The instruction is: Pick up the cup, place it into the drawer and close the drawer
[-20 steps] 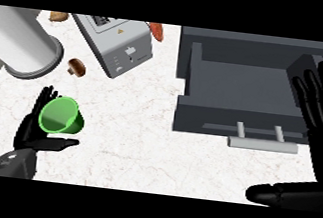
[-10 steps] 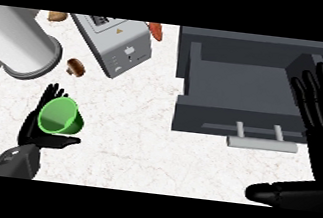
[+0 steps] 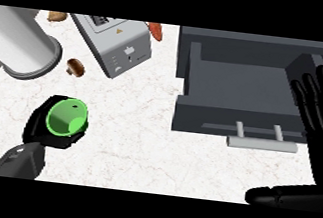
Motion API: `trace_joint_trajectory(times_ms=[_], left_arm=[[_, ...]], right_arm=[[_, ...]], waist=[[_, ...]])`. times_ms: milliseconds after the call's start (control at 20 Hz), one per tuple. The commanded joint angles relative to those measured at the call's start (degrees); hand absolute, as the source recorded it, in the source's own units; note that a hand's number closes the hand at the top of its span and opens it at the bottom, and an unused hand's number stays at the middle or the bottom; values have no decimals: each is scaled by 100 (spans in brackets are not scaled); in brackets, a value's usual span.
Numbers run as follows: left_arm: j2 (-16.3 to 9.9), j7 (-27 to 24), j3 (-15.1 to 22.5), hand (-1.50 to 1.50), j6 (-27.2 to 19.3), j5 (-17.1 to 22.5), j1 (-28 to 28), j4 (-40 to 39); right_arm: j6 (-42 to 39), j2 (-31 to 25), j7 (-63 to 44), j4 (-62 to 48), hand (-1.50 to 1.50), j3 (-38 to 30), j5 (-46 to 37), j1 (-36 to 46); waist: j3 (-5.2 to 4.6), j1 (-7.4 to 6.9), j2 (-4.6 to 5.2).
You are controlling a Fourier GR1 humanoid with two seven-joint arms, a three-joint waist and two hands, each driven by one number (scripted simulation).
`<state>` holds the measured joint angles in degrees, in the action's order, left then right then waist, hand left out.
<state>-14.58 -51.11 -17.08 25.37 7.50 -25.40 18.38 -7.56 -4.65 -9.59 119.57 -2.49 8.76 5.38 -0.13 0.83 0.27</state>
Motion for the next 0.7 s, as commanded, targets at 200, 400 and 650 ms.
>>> trace_joint_trajectory(times_ms=[200,400,650], left_arm=[[412,-1109,-82,150,-375,112,481,383],[664,-984,-155,150,-959,268,408,864],[894,-1058,-9,150,-958,281,411,1310]], right_arm=[[33,25,-228,523,-150,89,5,-344],[-14,-22,-87,252,-150,-68,75,-202],[-124,-77,-65,253,-150,-148,220,-249]], waist=[[8,-35,-28],[16,-91,-43],[14,-66,-39]])
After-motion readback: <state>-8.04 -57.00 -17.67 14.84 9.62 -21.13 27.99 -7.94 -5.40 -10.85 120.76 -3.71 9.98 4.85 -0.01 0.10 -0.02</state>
